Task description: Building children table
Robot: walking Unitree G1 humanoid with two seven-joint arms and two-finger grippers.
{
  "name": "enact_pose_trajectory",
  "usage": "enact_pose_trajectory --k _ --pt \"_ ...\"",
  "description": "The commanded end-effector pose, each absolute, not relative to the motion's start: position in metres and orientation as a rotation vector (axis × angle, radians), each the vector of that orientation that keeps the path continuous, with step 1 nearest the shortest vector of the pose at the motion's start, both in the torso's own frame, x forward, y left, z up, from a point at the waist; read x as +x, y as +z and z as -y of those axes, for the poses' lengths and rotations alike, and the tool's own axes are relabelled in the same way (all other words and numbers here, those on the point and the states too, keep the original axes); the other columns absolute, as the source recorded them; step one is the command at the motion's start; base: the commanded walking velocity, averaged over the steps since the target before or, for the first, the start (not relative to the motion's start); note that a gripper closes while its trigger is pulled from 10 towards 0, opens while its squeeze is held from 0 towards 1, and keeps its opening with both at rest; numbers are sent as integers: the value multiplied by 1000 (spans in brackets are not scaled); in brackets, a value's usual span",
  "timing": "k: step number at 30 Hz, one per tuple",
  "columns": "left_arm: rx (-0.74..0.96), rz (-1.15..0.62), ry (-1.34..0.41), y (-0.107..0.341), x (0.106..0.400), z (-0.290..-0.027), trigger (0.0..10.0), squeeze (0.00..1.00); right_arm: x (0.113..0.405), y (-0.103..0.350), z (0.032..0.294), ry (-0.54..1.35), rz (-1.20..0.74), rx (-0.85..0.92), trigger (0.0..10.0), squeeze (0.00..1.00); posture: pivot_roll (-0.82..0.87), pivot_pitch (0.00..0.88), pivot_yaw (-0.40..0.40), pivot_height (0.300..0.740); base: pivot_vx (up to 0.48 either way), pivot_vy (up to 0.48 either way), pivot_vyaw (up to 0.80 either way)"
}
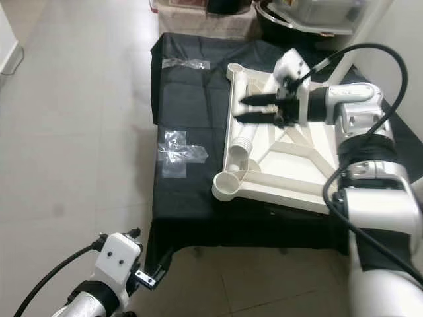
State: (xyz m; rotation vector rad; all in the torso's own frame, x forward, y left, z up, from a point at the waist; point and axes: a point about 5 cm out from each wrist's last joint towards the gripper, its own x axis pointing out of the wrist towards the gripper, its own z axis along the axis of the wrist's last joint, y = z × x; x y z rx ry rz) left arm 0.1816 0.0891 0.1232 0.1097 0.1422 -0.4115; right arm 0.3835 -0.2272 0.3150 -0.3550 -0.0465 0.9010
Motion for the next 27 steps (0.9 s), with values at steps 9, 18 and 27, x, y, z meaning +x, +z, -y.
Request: enact_pose_trajectory --k 9,18,27 --pt "38 -181 -295 115 188 -105 10000 0 401 247 211 324 150 -86 10000 0 93 72 -97 740 263 -228 0" --pt "27 -178 -289 115 190 -106 10000 0 397 233 186 322 141 53 10000 0 97 69 -97 740 360 -239 0" --pt "7 -188 -281 114 192 -107 10000 0 402 231 173 218 107 100 10000 0 95 76 -101 740 0 0 0"
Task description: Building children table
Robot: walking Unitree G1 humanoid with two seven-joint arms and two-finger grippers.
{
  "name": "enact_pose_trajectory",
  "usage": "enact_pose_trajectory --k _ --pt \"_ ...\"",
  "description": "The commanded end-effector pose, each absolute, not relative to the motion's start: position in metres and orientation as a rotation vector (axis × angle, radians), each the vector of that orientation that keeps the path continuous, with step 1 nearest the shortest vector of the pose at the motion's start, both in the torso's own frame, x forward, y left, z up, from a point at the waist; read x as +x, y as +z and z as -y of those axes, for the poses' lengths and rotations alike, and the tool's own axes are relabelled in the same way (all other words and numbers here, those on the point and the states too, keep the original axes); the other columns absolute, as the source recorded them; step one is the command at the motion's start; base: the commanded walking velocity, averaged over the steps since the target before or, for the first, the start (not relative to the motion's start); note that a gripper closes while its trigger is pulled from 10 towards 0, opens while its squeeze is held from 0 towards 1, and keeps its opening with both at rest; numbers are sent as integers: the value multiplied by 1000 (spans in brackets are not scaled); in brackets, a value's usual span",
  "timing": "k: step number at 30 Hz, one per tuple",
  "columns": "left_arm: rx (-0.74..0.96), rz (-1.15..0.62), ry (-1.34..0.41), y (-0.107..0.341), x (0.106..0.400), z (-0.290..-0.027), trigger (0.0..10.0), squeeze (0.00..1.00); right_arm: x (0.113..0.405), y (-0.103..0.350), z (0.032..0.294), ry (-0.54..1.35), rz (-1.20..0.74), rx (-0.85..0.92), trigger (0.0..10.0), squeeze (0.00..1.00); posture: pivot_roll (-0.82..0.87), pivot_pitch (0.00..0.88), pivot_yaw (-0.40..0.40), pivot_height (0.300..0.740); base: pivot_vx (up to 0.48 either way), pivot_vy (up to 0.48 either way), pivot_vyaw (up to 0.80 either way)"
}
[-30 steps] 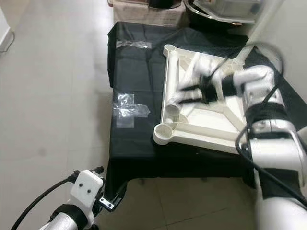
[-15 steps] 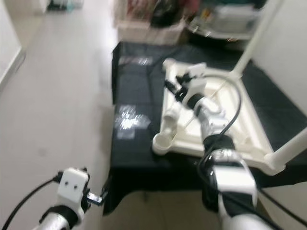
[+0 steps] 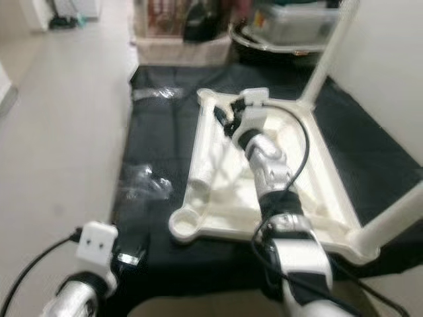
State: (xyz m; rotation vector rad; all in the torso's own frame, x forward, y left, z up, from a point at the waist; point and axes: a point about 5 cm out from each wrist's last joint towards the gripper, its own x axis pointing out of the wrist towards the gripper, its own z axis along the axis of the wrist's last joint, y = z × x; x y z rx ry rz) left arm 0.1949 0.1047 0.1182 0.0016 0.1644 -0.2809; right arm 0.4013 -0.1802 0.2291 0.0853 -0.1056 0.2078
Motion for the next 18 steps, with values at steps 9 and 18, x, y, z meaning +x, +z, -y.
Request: enact_pose_trajectory --k 9,18 --pt "3 -187 -289 114 191 -106 10000 0 414 239 153 105 -129 161 10000 0 95 93 -103 740 0 0 0" --pt "-4 -189 -294 114 191 -105 10000 0 419 240 146 109 -287 218 10000 1000 94 101 -105 740 0 0 0"
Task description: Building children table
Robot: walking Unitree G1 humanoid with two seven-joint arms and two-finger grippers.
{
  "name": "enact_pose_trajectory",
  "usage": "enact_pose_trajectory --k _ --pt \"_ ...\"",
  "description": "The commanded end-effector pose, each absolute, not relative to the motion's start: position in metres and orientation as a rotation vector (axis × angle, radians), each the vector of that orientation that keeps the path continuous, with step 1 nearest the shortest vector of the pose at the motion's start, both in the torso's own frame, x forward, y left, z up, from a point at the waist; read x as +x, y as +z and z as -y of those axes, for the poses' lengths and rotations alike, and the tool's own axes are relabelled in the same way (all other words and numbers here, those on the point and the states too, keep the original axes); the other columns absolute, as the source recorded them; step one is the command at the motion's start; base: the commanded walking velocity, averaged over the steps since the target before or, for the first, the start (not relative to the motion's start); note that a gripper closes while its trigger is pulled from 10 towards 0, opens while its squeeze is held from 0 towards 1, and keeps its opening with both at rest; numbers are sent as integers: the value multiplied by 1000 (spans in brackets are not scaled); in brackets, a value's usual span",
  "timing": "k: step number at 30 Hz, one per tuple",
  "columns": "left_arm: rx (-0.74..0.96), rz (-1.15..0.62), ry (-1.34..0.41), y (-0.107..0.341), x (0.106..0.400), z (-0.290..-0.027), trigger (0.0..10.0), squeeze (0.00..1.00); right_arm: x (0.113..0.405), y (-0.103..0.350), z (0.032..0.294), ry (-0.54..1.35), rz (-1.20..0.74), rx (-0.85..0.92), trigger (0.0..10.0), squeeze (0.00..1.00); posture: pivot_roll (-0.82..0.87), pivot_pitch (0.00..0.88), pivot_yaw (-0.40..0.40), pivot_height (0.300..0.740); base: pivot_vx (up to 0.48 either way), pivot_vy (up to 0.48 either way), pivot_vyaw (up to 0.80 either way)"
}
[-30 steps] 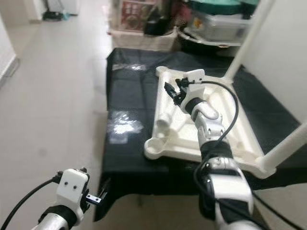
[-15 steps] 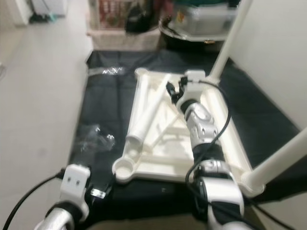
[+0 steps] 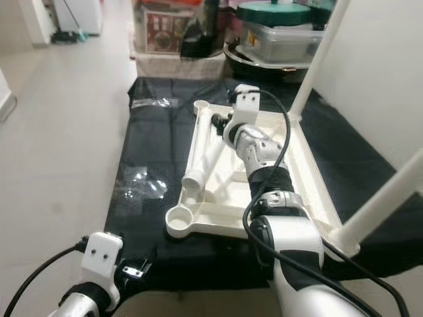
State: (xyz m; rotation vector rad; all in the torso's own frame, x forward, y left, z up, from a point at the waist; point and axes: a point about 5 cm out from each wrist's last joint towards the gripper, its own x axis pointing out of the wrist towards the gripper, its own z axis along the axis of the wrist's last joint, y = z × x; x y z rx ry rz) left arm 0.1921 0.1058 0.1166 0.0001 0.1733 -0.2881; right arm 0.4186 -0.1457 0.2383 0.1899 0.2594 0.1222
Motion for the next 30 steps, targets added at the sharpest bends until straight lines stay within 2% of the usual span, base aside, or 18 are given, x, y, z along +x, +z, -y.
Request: enact_pose_trajectory --k 1,3,4,6,7,15,23,30 --pt "-4 -189 -294 114 191 -105 10000 0 419 240 146 109 -287 218 10000 1000 94 101 -105 740 0 0 0" --pt "-10 -185 -304 116 190 -104 10000 0 421 242 142 48 -339 252 10000 1000 90 113 -110 740 0 0 0" --pt "-13 -183 -308 116 190 -103 10000 0 422 243 137 37 -361 268 10000 863 88 118 -115 740 0 0 0" --pt "-13 -183 -308 116 190 -103 10000 0 422 243 137 37 -361 268 10000 863 88 118 -115 740 0 0 0" --pt "-15 -182 -312 117 189 -102 10000 0 421 242 127 38 -417 321 10000 0 88 123 -117 740 0 0 0" --pt "-18 -181 -318 120 186 -100 10000 0 419 239 107 81 -507 415 10000 0 81 145 -123 740 0 0 0" --pt "-27 -182 -323 121 183 -97 10000 0 415 227 107 11 -594 293 10000 0 75 160 -133 740 0 0 0" --pt "-31 -187 -326 121 183 -96 10000 0 411 221 101 27 -663 293 10000 0 70 163 -132 740 0 0 0"
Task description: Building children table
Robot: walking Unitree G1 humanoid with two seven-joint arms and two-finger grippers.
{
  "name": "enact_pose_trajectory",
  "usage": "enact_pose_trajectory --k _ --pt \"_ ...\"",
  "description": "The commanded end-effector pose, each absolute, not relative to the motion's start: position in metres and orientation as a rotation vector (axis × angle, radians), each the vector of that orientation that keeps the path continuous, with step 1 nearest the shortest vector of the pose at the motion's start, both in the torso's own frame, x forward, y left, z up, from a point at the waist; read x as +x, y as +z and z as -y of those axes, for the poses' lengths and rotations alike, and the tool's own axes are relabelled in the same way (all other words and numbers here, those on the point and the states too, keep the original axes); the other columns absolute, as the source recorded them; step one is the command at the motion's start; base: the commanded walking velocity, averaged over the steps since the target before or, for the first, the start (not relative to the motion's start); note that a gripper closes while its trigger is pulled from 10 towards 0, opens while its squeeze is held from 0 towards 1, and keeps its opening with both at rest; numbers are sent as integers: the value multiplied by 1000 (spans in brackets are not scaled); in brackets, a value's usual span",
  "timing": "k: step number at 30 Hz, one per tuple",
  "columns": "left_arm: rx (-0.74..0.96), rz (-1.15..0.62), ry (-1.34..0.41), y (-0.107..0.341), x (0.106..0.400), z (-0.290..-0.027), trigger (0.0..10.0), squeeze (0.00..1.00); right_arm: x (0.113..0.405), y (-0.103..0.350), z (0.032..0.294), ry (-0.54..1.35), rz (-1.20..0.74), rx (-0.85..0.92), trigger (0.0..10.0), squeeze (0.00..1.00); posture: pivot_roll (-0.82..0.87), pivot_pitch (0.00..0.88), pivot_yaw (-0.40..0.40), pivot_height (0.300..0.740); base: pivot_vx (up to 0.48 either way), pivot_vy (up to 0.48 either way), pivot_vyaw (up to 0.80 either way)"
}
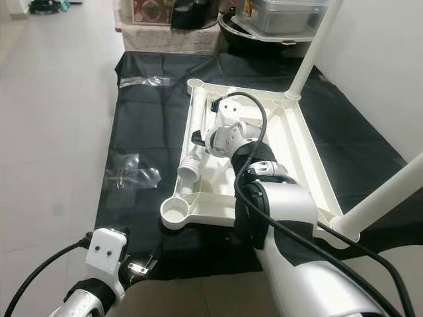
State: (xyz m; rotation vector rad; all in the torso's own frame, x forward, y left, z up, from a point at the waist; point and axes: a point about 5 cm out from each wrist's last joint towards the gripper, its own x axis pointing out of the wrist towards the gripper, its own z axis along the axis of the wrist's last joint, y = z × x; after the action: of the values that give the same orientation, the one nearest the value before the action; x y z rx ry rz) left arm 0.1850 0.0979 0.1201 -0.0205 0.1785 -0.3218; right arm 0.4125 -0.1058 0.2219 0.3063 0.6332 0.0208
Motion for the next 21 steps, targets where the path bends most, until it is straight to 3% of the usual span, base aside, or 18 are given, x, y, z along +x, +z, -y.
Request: enact_pose_trajectory --k 1,9,21 --pt "-31 -187 -327 121 182 -96 10000 0 410 220 100 31 -674 302 10000 0 70 163 -132 740 0 0 0" --pt "-32 -190 -329 121 182 -95 10000 0 408 224 92 60 -703 347 10000 0 71 157 -137 740 0 0 0" --pt "-32 -188 -331 121 181 -94 10000 0 403 214 86 95 -759 250 10000 0 67 150 -139 740 0 0 0"
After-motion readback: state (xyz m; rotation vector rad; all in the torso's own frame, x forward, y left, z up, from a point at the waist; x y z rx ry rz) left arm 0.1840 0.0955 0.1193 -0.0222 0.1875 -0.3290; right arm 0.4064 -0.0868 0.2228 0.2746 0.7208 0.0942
